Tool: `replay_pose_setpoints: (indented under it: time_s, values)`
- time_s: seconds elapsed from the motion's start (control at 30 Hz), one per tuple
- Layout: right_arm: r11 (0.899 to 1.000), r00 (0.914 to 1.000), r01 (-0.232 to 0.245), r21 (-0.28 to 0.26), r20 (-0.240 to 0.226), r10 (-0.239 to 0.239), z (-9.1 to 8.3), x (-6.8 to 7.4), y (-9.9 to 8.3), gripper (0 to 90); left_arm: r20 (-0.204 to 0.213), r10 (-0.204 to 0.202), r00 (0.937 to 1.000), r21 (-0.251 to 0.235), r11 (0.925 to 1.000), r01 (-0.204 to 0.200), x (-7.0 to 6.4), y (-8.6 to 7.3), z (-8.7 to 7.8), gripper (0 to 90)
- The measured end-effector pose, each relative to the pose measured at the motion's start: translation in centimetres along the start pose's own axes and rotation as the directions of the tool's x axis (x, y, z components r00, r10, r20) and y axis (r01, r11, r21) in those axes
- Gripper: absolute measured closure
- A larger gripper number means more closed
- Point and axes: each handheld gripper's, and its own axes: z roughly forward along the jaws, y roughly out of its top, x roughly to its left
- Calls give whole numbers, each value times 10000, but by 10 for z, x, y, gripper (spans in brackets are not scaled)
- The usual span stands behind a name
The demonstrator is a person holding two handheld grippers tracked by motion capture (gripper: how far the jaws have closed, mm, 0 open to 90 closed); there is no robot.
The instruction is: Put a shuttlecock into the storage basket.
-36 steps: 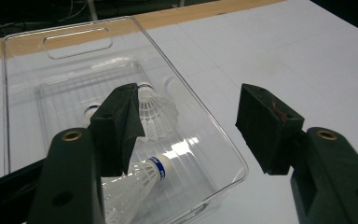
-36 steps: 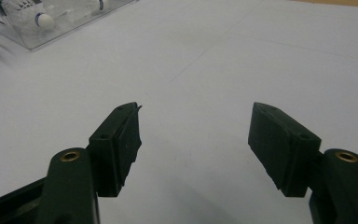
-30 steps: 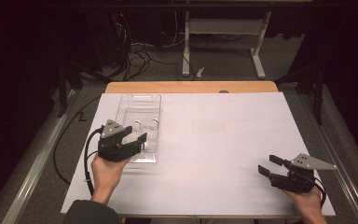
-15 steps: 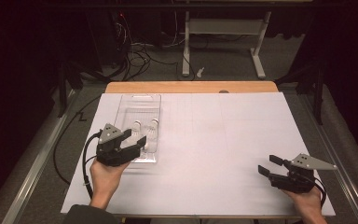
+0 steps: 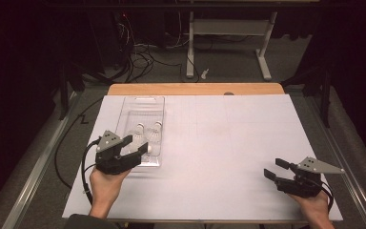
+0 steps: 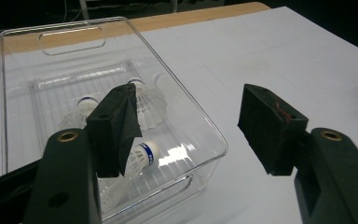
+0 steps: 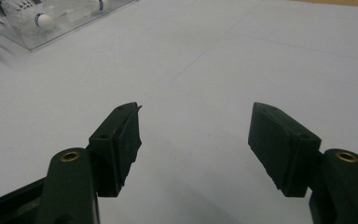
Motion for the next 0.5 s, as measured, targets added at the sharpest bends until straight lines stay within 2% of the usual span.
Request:
replay_pose_setpoints:
  time_s: [0.5]
  values:
    - [10000, 10000, 9, -10, 0, -9, 0, 0, 0, 344, 52, -1, 10000, -65, 10000, 2, -3, -6, -5, 387]
